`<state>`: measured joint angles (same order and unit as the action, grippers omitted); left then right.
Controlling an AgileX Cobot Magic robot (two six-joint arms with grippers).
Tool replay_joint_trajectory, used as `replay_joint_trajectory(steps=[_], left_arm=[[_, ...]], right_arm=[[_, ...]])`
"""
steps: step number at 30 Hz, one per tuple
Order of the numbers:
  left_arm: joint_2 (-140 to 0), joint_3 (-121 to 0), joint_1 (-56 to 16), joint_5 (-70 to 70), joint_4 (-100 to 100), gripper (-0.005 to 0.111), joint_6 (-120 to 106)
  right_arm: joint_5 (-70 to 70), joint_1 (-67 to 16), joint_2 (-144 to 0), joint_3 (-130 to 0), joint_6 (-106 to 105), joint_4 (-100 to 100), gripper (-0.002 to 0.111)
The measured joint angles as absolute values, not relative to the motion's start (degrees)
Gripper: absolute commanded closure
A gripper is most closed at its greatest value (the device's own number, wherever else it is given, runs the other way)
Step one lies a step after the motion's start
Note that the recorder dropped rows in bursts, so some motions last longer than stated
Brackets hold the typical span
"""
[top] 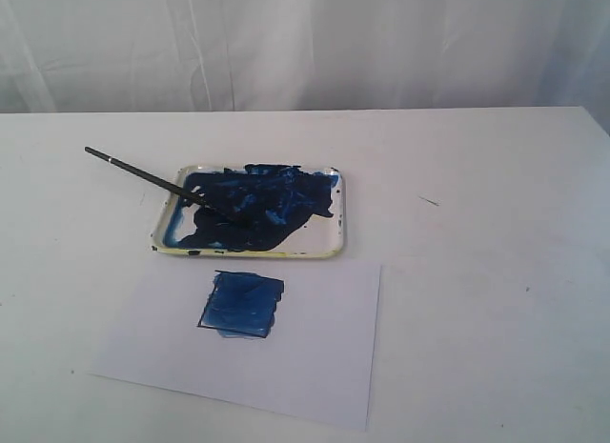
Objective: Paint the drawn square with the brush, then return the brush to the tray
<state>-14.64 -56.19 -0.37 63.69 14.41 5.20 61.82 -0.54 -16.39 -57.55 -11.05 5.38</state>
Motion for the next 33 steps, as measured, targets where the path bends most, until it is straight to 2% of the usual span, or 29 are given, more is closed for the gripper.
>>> replay_joint_trajectory(steps=[9,21,27,33], left_arm=[[-0.6,-53.8,-0.4,63.4,14.4,0.107,5.4],[-0.3,-51.1,-0.4,59.6,14.6,0.107,5.4],[-0.3,-46.8,-0.4,45.9,14.4,0.107,5.5],[-0.3,-36.2,-0.4,26.0,13.8,0.107,6.1]], right_arm=[[62.8,-0.5,-3.6,-57.4,-11.0,5.4,0.108],[56.7,-0.5,0.0,-51.1,-11.2,2.3,0.108],[42.4,-0.5,0.0,-44.2,-11.3,1.7,0.108],[24.2,-0.5,-0.2,-33.8,-11.3,1.4,0.108]])
